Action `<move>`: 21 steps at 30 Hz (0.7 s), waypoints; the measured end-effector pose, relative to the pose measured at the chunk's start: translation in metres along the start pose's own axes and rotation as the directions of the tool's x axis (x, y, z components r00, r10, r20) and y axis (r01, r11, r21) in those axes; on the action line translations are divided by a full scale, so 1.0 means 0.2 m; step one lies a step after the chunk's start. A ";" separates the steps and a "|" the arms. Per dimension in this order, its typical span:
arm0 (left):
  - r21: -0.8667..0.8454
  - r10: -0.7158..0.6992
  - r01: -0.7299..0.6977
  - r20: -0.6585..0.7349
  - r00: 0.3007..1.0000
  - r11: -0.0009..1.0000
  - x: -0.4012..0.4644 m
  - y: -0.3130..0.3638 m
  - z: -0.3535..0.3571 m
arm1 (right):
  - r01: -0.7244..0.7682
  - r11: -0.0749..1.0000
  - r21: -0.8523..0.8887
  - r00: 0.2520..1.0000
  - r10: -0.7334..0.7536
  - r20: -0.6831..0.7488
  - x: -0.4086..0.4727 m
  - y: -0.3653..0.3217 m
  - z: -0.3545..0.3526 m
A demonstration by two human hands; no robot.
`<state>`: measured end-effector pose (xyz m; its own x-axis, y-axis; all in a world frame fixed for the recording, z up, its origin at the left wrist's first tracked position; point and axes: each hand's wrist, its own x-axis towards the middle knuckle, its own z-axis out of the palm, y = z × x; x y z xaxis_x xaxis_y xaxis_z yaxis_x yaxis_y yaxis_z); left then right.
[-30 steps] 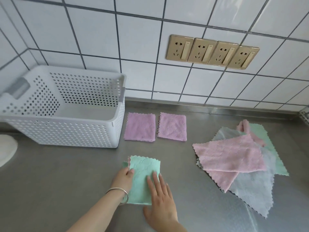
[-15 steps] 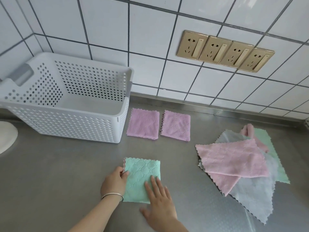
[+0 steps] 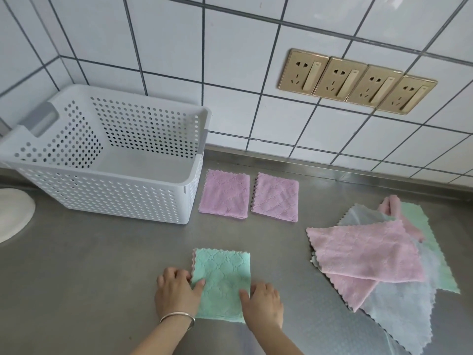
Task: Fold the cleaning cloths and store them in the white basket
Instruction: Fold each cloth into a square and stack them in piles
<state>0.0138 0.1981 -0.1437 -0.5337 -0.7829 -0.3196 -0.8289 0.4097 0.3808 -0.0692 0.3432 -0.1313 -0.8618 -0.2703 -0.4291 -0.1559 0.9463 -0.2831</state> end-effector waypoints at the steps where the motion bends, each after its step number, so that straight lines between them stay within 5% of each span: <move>1: -0.006 0.009 -0.008 0.023 1.000 1.000 0.01 0.01 -0.01 | -0.005 1.000 0.021 0.999 0.004 0.034 0.01 0.00 0.00; 6: -0.259 0.017 -0.005 0.045 0.999 0.966 0.04 0.11 -0.09 | -0.016 0.970 0.241 0.999 0.009 0.031 0.02 -0.01 -0.05; 10: -0.519 0.098 -0.103 -0.039 0.994 0.849 0.15 0.27 -0.22 | 0.033 0.850 0.526 0.998 0.000 -0.064 0.10 -0.08 -0.22; 14: -0.679 0.161 -0.188 -0.102 0.982 0.710 0.32 0.48 -0.28 | 0.073 0.774 0.629 0.990 0.021 -0.141 0.36 -0.21 -0.37; 18: -0.524 0.274 -0.316 -0.159 0.949 0.791 0.51 0.60 -0.27 | 0.083 0.758 0.647 0.990 0.013 -0.143 0.63 -0.34 -0.42; 21: -0.368 0.216 -0.249 -0.131 0.968 0.896 0.67 0.67 -0.23 | 0.057 0.767 0.639 0.992 0.030 -0.124 0.81 -0.42 -0.39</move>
<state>-0.1612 0.1256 -0.0960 -0.6733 -0.7306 -0.1135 -0.5476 0.3896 0.7405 -0.2327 0.2348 -0.1102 -0.9192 -0.2178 -0.3280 0.1402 0.5972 -0.7897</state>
